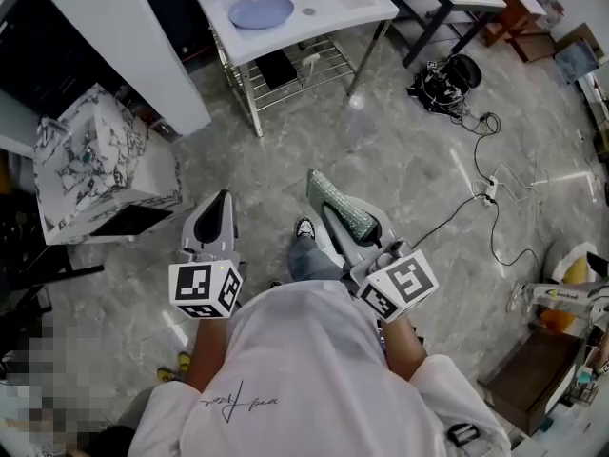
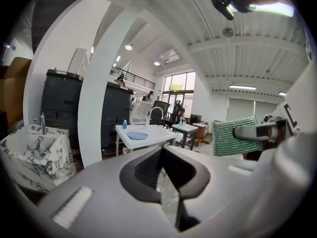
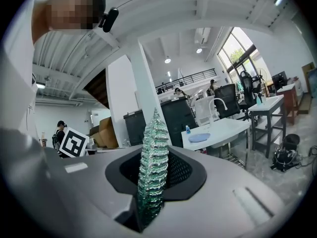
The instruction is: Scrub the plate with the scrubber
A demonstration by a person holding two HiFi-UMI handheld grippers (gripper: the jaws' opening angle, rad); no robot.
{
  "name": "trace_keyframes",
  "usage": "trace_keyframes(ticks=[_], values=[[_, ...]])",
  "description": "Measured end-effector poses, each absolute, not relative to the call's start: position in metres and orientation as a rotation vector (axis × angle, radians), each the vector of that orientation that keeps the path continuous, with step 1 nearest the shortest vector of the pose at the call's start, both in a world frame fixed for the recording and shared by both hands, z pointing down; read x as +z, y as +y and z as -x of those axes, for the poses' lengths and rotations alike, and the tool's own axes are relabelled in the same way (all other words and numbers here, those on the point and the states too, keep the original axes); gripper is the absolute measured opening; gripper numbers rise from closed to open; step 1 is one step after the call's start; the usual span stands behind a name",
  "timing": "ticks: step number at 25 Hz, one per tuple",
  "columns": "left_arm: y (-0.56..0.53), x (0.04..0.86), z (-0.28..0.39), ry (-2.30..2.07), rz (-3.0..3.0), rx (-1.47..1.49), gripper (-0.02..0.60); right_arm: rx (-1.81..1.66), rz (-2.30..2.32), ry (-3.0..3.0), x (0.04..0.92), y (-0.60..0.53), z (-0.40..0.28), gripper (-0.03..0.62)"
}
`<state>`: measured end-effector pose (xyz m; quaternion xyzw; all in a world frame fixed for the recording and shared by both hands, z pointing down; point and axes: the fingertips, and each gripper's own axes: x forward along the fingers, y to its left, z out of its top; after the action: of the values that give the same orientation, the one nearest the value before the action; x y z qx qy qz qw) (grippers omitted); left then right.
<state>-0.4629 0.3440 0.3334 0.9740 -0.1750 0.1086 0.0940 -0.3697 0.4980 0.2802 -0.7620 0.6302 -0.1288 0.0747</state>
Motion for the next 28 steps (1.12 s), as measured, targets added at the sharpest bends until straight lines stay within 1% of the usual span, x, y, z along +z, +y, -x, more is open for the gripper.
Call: trace_keyframes(ticks=[5, 12, 22, 28], values=[[0.334, 0.328, 0.413, -0.528, -2.892, 0.334, 0.054, -0.384, 2.299, 1.870, 0.277, 0.488, 0.314, 0.064], [0.315, 0.331, 0.364, -0.572, -2.899, 0.364, 0.054, -0.445, 2.346, 1.778, 0.292, 0.478, 0.243, 0.064], [0.290, 0.333, 0.297, -0.590, -2.918, 0.389, 0.054, -0.459, 2.373, 1.715, 0.303, 0.462, 0.166, 0.063], [0.283, 0.338, 0.269, -0.584, -2.910, 0.387, 0.054, -0.412, 2.418, 1.697, 0.303, 0.454, 0.135, 0.061]])
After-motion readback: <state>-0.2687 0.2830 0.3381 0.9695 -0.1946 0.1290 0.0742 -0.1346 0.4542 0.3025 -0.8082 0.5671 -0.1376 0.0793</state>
